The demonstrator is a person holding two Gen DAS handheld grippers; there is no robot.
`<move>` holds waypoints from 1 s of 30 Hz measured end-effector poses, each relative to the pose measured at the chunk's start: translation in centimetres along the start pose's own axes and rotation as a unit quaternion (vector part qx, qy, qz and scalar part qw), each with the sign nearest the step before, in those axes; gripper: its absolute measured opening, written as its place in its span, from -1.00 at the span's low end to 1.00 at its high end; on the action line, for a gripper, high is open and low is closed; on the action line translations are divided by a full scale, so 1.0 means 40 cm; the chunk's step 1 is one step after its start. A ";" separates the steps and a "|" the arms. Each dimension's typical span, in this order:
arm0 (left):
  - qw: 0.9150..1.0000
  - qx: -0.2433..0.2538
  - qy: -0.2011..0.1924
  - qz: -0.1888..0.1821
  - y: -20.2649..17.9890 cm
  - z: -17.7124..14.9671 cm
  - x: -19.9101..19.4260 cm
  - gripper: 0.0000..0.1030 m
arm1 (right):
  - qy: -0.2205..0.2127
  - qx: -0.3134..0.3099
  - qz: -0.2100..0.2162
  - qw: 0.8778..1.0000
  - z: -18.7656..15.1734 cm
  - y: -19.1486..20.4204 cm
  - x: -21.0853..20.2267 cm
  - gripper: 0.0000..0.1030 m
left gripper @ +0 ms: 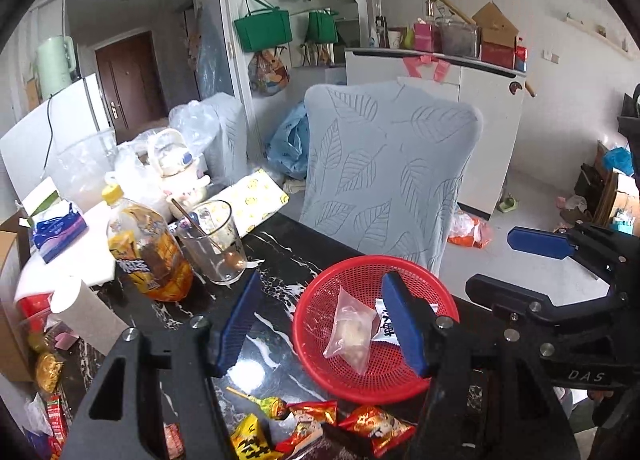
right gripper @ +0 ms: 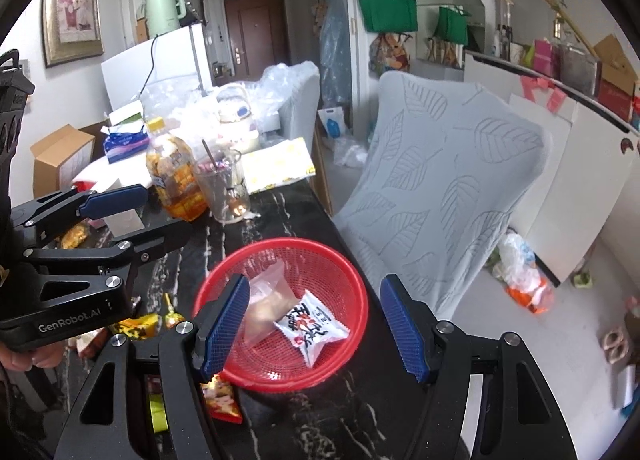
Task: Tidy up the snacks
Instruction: 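Withdraw both open tools from the basket back over the snacks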
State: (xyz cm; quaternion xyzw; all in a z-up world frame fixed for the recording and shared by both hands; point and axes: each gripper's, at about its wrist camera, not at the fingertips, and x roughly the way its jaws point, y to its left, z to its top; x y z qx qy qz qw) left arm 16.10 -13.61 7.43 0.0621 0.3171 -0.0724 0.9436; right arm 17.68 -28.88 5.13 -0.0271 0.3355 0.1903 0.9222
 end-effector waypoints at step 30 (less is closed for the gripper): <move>0.997 -0.058 0.003 0.046 0.137 -0.242 -0.271 0.20 | -0.008 -0.024 0.026 0.999 -0.125 0.248 -0.144 0.70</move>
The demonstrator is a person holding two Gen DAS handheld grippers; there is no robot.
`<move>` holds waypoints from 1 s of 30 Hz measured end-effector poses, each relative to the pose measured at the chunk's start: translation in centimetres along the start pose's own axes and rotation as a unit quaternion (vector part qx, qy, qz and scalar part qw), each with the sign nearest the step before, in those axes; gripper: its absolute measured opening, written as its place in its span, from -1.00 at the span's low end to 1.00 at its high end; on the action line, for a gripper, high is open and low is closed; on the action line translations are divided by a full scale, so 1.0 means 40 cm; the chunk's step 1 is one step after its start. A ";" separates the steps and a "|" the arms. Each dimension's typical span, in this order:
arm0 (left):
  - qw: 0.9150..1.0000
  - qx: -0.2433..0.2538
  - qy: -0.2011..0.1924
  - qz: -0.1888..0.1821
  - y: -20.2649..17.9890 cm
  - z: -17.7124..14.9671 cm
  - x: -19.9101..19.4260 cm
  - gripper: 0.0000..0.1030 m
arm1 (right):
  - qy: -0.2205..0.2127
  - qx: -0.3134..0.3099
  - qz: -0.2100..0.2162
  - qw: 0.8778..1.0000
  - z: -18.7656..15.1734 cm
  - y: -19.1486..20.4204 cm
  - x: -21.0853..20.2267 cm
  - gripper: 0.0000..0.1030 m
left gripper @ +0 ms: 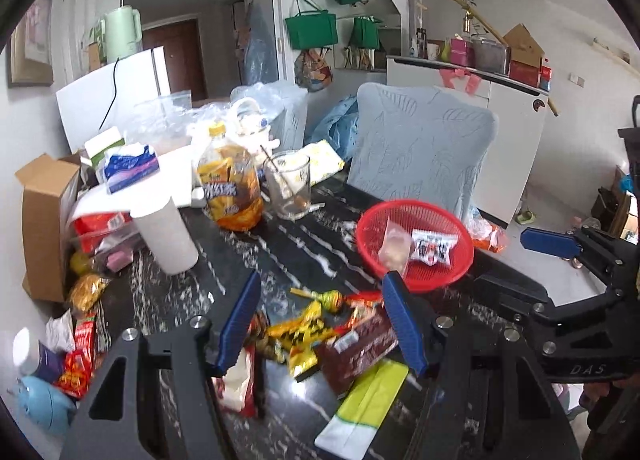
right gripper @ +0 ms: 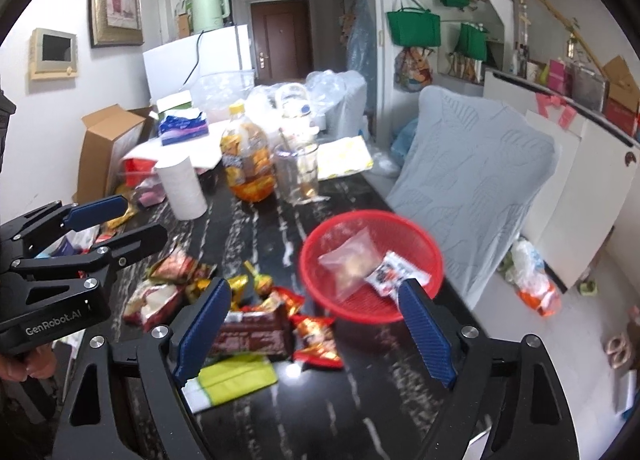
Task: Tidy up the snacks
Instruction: 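Withdraw both open tools from the basket back over the snacks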
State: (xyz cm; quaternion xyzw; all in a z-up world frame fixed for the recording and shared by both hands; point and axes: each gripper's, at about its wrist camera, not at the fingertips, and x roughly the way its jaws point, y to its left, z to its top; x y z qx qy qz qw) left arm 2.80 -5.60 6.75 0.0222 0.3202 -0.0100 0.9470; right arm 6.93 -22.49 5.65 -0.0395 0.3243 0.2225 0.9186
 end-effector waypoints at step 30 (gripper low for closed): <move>0.996 -0.050 0.072 0.000 0.085 -0.281 0.035 0.20 | 0.134 -0.012 0.083 0.987 -0.223 0.140 0.173 0.70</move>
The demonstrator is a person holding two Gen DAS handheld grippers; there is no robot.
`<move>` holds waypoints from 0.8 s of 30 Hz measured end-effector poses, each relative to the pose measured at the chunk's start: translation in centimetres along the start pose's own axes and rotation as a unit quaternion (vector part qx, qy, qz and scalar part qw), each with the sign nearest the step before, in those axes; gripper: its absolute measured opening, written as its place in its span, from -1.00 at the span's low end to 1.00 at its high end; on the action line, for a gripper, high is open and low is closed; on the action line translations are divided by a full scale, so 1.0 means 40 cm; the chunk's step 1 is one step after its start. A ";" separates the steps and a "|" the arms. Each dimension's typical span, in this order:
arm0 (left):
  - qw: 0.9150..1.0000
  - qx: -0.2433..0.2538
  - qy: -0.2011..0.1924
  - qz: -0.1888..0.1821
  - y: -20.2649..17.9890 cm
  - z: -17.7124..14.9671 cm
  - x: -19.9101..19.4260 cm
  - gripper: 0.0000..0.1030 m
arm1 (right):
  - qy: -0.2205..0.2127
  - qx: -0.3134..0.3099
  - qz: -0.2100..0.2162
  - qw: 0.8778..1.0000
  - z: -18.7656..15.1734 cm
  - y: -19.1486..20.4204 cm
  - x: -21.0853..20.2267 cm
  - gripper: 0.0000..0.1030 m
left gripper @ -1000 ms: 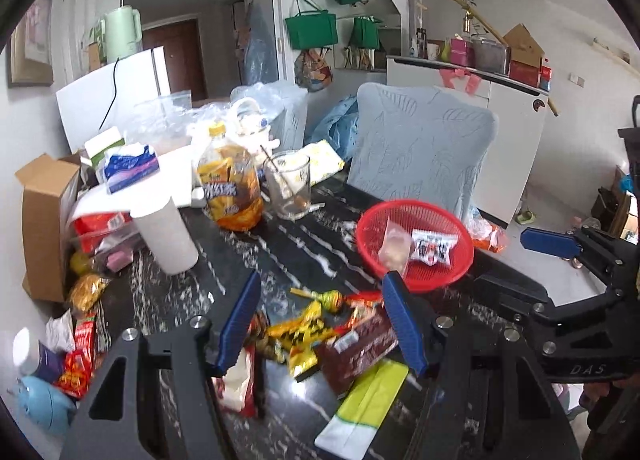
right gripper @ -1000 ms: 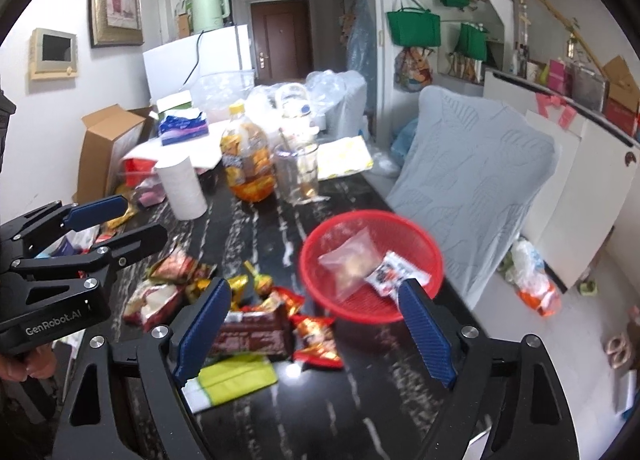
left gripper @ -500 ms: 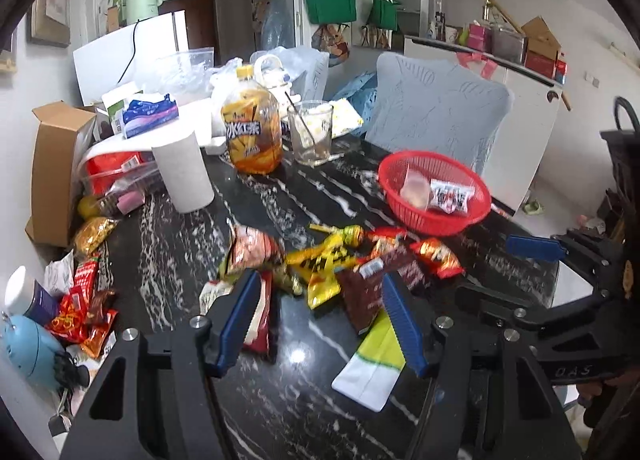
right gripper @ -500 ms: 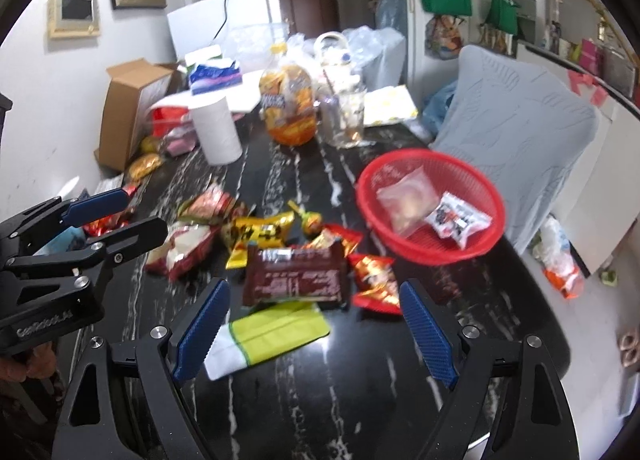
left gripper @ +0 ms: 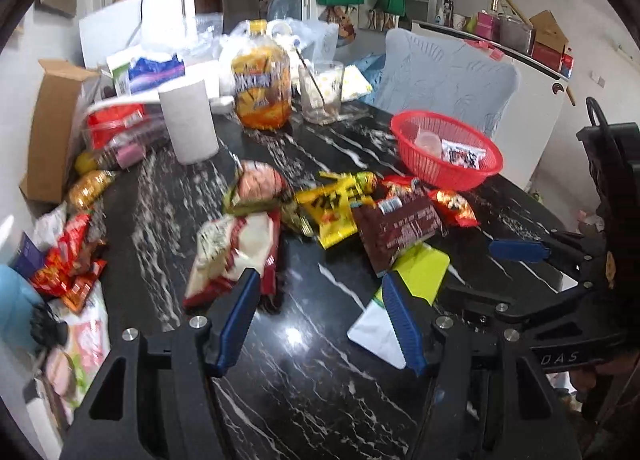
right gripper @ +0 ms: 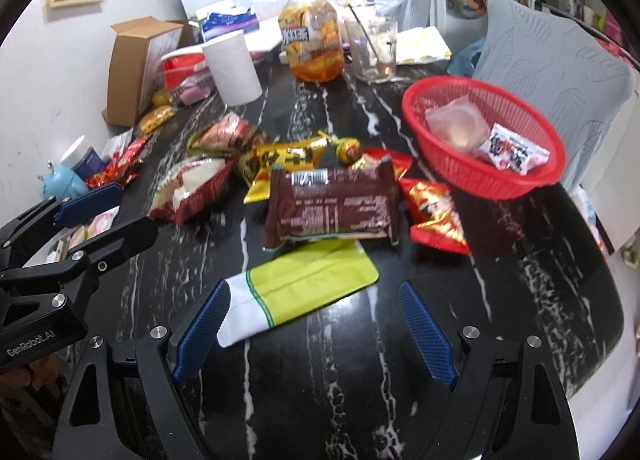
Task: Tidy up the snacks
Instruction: 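Withdraw both open tools from the basket back over the snacks, then grasp the yellow-green and white pouch with the left tool while the right tool approaches the red cartoon bag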
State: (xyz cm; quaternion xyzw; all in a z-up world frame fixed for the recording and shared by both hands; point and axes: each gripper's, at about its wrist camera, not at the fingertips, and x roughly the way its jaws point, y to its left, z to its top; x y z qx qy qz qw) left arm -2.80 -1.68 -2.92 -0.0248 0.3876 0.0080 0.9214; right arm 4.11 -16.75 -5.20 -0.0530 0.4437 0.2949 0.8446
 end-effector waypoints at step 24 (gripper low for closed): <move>0.992 0.026 0.102 -0.072 -0.131 -0.022 0.184 0.20 | 0.026 0.050 -0.020 0.998 -0.083 -0.164 0.022 0.69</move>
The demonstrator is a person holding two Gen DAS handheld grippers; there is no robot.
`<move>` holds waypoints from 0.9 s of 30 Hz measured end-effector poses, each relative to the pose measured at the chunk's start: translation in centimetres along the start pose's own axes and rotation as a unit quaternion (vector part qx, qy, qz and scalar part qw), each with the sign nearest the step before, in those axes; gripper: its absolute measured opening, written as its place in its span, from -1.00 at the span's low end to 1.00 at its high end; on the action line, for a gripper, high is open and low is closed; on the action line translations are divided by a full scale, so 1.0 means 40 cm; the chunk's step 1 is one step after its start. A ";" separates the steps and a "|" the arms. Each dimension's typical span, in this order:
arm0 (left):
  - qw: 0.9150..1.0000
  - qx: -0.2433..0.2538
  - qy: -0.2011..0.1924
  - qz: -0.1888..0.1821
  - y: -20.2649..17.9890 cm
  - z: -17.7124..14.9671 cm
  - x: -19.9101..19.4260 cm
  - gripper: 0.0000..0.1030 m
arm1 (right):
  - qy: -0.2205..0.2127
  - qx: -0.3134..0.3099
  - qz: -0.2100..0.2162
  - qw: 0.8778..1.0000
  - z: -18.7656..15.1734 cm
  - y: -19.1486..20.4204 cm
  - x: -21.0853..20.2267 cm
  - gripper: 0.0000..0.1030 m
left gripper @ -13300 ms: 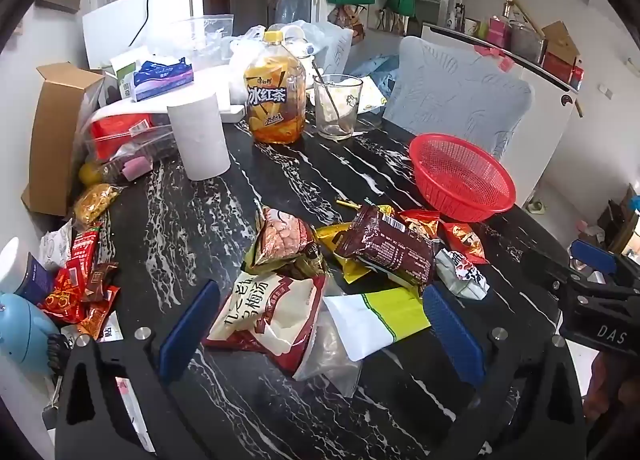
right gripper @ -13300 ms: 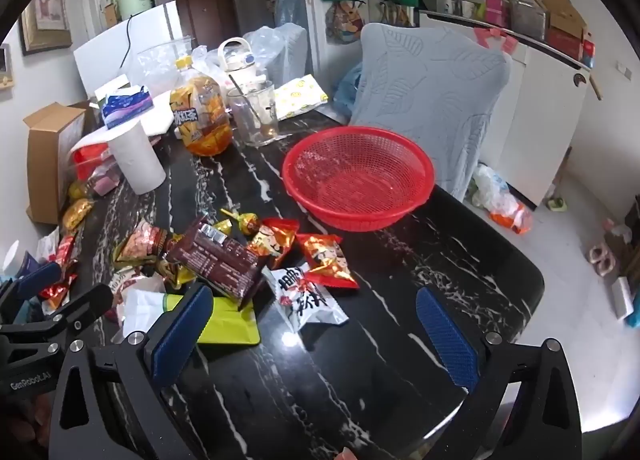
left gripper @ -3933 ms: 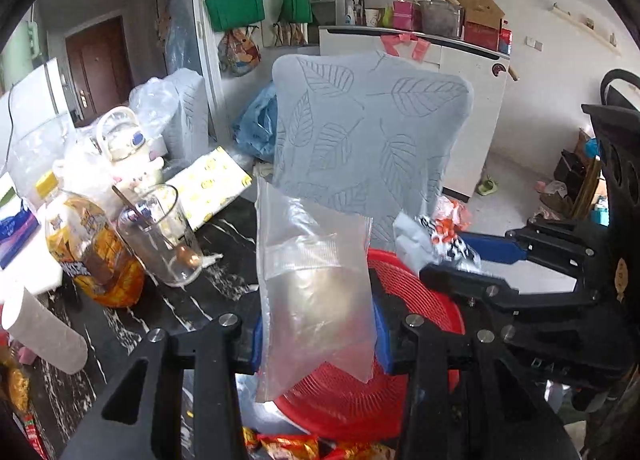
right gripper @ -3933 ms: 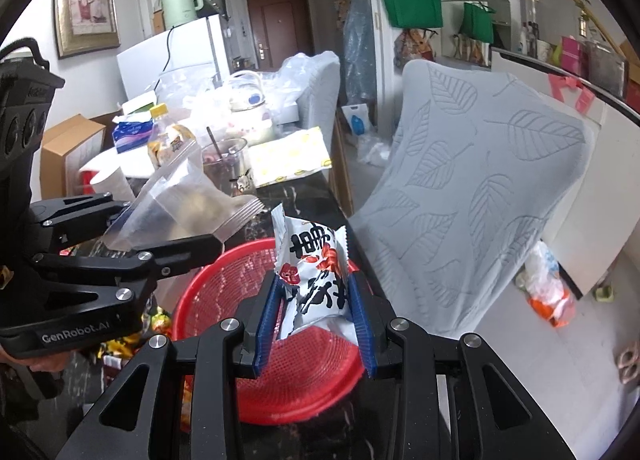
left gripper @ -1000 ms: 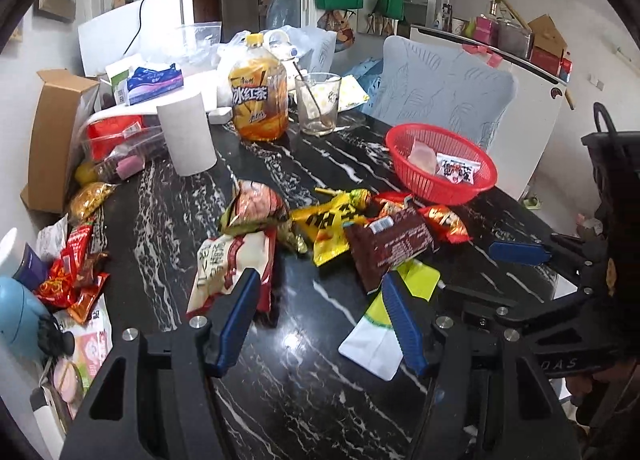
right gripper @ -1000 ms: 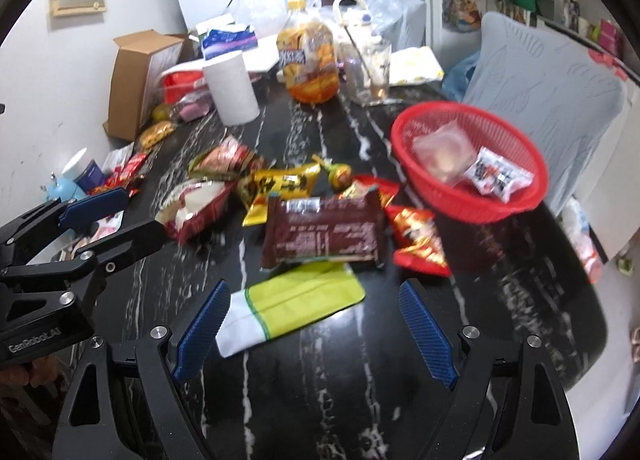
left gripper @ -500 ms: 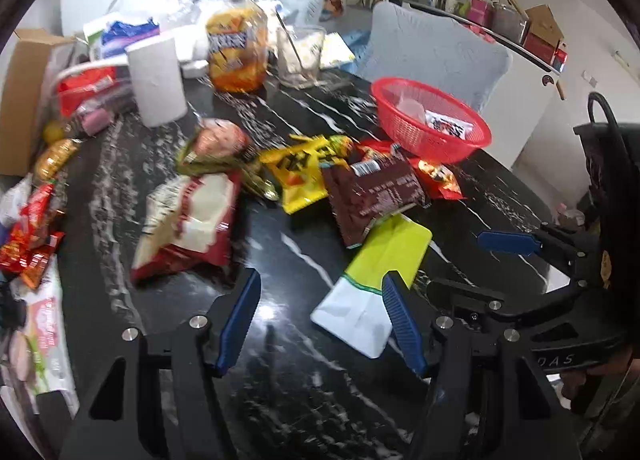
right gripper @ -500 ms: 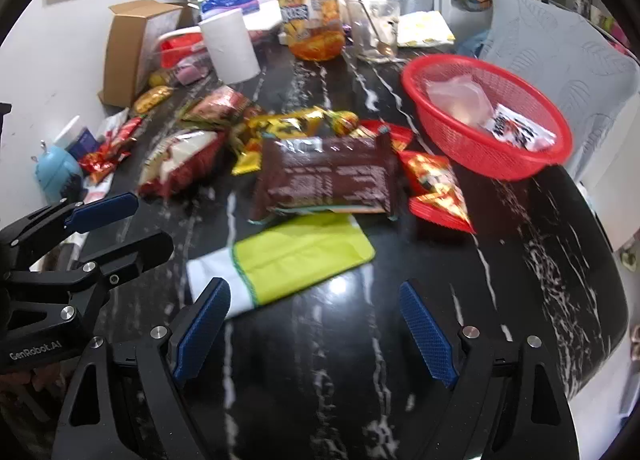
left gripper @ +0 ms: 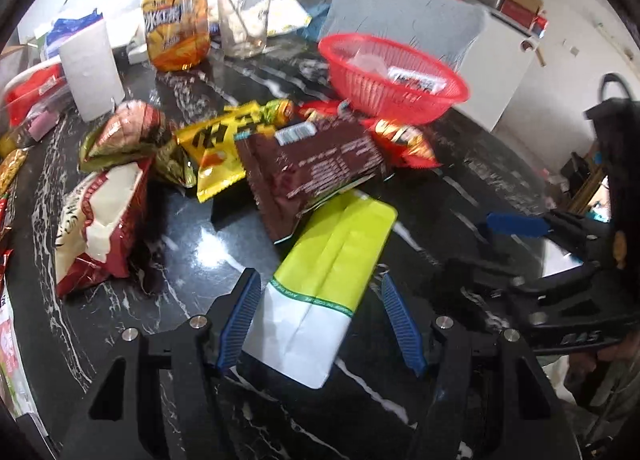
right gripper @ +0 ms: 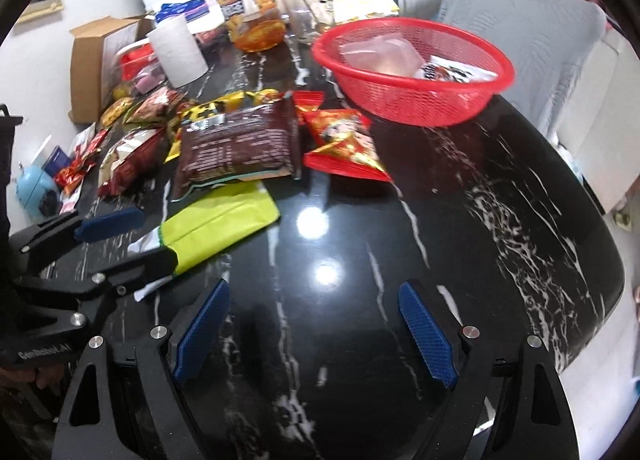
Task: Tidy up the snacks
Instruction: 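Grasp the yellow-green and white pouch with the left tool while the right tool approaches the red cartoon bag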
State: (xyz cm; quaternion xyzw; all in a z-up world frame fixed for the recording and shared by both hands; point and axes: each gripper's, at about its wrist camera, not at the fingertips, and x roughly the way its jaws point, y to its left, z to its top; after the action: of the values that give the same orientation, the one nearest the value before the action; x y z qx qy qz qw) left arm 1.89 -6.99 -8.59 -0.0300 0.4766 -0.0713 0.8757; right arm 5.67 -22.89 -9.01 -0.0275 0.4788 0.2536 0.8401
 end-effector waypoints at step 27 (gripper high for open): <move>0.998 -0.051 0.001 0.048 -0.006 -0.045 -0.022 -0.40 | -0.025 0.040 0.000 0.999 0.086 -0.079 0.015 0.69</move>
State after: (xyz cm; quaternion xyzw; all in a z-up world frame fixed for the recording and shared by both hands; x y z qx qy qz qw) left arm -0.09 -7.06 -8.82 -0.0516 0.4815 -0.0044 0.8749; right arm 10.07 -24.41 -8.25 0.0123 0.4675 0.2350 0.8521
